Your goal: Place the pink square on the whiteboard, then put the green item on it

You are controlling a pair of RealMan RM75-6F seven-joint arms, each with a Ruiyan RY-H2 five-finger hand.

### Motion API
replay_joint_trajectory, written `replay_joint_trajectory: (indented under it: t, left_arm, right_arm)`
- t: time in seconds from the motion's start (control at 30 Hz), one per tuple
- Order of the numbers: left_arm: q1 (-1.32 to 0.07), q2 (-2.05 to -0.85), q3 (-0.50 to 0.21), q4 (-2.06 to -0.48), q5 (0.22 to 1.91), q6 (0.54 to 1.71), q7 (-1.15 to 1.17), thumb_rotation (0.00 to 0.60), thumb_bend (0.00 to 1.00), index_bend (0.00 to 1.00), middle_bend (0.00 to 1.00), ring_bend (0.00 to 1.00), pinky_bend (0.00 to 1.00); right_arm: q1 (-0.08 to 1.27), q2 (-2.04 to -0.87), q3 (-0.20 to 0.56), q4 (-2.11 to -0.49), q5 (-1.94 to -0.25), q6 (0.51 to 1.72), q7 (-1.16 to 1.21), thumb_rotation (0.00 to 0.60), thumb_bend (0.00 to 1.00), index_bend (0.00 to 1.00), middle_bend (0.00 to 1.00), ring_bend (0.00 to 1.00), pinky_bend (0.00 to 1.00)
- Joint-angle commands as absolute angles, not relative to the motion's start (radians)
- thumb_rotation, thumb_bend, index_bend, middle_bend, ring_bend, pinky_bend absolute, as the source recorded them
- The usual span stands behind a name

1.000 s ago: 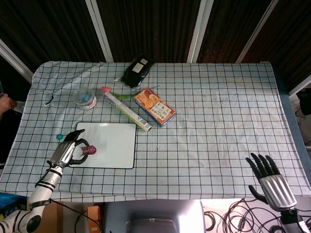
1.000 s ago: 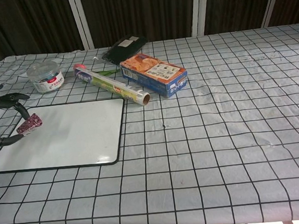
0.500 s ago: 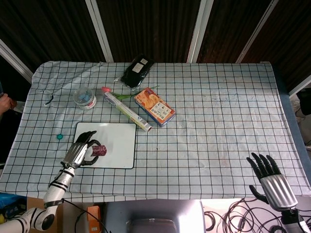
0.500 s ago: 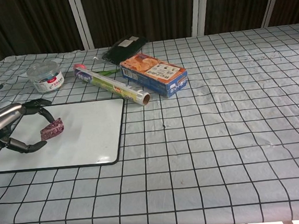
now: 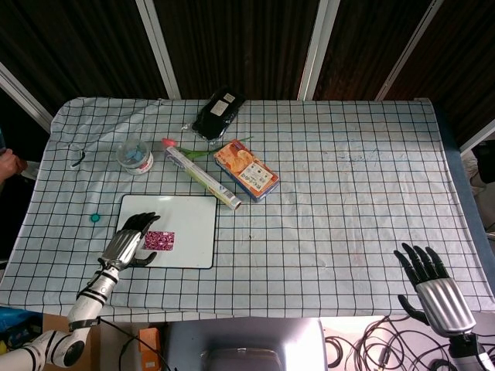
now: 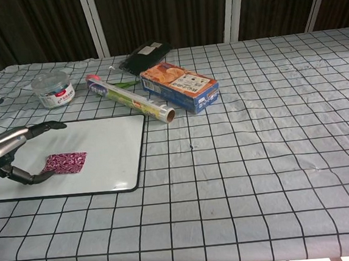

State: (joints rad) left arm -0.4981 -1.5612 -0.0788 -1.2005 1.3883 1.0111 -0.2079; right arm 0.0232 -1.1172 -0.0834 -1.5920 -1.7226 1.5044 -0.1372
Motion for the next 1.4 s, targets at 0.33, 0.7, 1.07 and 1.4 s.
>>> replay_joint_trajectory:
  t: [0.33,0.7,1.07,1.4]
  left_arm:
    - [-0.550,-1.576,-0.211,-1.002,1.218,0.934,-0.193,0.600,0.36,0.24,0.04,0.00,0.00]
    - [-0.594,-1.591,-0.223,-0.886,1.074,0.777,-0.014,0.600,0.39,0.38,0.04,0.00,0.00]
    - [-0.594,-1.591,-0.222,-0.848,0.994,0.736,0.082,0.600,0.38,0.40,0.04,0.00,0.00]
    - [-0.597,-1.619,-0.221,-0.789,1.003,0.715,0.055,0.600,0.38,0.40,0.04,0.00,0.00]
  right_arm:
    - [0.023,-1.116,-0.084,-1.592,-1.722,1.503,-0.135,0.600,0.25,0.00,0.00,0.00,0.05]
    - [0.018,-1.111,-0.084,-1.586,-1.722,1.512,-0.122,0.600,0.25,0.00,0.00,0.00,0.05]
    - [0.016,-1.115,-0.086,-1.586,-1.727,1.514,-0.129,0.600,0.25,0.00,0.00,0.00,0.05]
    - [0.018,-1.115,-0.085,-1.591,-1.721,1.503,-0.137,0.600,0.25,0.00,0.00,0.00,0.06]
